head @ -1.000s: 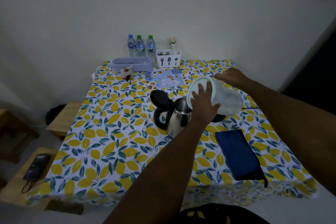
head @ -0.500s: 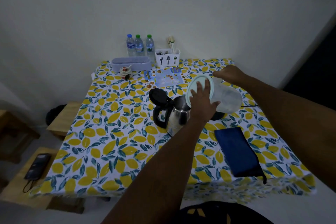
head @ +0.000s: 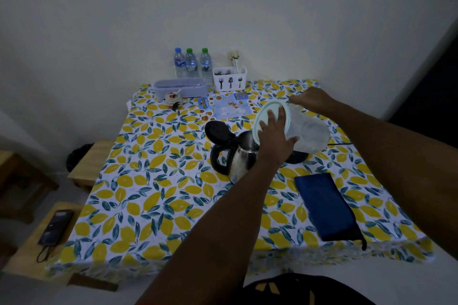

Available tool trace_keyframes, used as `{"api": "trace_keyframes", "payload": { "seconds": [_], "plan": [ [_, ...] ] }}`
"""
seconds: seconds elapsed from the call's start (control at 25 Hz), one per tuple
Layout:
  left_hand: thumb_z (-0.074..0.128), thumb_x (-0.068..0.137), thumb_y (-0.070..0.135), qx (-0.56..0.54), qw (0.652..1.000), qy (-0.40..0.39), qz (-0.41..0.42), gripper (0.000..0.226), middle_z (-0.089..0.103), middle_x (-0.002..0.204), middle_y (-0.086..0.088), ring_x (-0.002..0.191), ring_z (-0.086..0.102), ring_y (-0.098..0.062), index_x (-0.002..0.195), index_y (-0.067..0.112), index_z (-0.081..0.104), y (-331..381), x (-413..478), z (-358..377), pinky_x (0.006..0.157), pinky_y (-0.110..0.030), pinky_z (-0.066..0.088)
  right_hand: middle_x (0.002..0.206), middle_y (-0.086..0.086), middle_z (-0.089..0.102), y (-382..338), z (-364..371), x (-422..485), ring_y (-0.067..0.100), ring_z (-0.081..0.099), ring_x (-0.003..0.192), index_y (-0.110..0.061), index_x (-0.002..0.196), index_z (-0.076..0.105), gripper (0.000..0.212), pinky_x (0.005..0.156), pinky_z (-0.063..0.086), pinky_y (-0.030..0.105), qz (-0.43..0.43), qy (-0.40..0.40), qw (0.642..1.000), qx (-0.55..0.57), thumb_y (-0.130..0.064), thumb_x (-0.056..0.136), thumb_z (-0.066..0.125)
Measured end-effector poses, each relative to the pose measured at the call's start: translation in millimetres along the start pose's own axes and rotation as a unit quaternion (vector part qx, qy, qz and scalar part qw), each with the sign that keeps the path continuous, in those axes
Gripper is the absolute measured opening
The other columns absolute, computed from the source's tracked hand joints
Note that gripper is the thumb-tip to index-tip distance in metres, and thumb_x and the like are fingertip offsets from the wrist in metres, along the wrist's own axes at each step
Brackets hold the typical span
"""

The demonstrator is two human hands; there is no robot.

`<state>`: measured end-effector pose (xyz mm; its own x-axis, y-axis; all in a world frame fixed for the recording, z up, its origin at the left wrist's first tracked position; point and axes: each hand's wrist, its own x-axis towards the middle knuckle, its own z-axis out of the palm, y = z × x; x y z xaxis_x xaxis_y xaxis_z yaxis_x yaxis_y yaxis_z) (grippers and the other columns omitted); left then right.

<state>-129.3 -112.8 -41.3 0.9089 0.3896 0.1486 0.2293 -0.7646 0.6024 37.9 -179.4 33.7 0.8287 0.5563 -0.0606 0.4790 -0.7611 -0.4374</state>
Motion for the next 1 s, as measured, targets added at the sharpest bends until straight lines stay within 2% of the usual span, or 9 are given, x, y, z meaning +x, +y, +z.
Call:
{"api": "trace_keyframes", "payload": {
  "seconds": [0.08,0.24,0.4,0.52,0.64,0.76,1.0],
  "plan": [
    [0.063,0.087,0.042,-0.01,1.0,-0.001,-0.001,0.092,0.006,0.161,-0.017,0.141,0.016,-0.052,0.152,0.019,0.002,-0.5,0.6,-0.3,0.114,-0.06,0.02,0.055,0.005,0.033,-1.2,-0.3,0.8,0.018,0.036,0.05,-0.012,0.061,0.043,0.045,0.05,0.026,0.033,-0.017,-0.008,1.0,-0.021,-0.049,0.08,0.057],
    [0.063,0.088,0.043,-0.011,1.0,-0.003,-0.003,0.091,0.005,0.162,-0.017,0.142,0.014,-0.051,0.152,0.018,0.003,-0.8,3.1,2.5,0.115,-0.059,0.018,0.053,0.004,0.036,0.9,1.2,1.5,0.019,0.038,0.051,-0.015,0.053,0.041,0.046,0.052,0.028,0.034,-0.009,0.017,1.0,0.01,-0.05,0.076,0.06],
    [0.063,0.086,0.046,0.03,1.0,0.002,0.001,0.093,0.009,0.161,-0.017,0.139,0.019,-0.053,0.152,0.021,0.002,0.3,7.1,4.7,0.111,-0.062,0.025,0.054,0.005,0.036,6.0,1.8,1.8,0.02,0.039,0.052,-0.014,0.055,0.041,0.045,0.054,0.028,0.034,-0.008,0.009,0.999,0.036,-0.047,0.079,0.058],
    [0.064,0.085,0.045,0.062,0.998,0.0,0.018,0.094,0.009,0.161,-0.018,0.138,0.019,-0.055,0.152,0.026,0.001,2.2,12.1,7.2,0.108,-0.064,0.026,0.056,0.006,0.041,18.7,6.3,0.1,0.02,0.041,0.052,-0.014,0.057,0.045,0.039,0.056,0.03,0.034,0.026,0.022,0.992,0.118,-0.045,0.077,0.061],
    [0.066,0.085,0.042,0.097,0.995,-0.014,0.037,0.094,0.007,0.161,-0.018,0.139,0.016,-0.056,0.151,0.028,0.001,8.4,19.3,12.6,0.108,-0.066,0.023,0.052,0.004,0.042,38.9,14.2,-2.3,0.017,0.037,0.045,-0.018,0.052,0.046,0.037,0.051,0.029,0.031,0.076,0.041,0.97,0.228,-0.044,0.071,0.065],
    [0.065,0.086,0.04,0.148,0.986,-0.037,0.066,0.093,0.004,0.161,-0.018,0.14,0.012,-0.057,0.152,0.027,0.0,19.3,27.0,24.0,0.11,-0.067,0.021,0.047,0.004,0.042,67.2,22.5,-2.7,0.013,0.036,0.035,-0.015,0.054,0.049,0.039,0.043,0.03,0.024,0.126,0.057,0.949,0.285,-0.044,0.075,0.066],
    [0.061,0.09,0.04,0.222,0.957,-0.126,0.136,0.091,-0.002,0.161,-0.019,0.141,0.006,-0.056,0.152,0.024,-0.003,44.3,57.9,70.6,0.111,-0.067,0.016,0.053,0.011,0.044,145.0,41.8,-6.0,0.022,0.039,0.045,-0.007,0.061,0.053,0.04,0.051,0.032,0.031,0.237,0.088,0.884,0.392,-0.04,0.081,0.065]
  ]
}}
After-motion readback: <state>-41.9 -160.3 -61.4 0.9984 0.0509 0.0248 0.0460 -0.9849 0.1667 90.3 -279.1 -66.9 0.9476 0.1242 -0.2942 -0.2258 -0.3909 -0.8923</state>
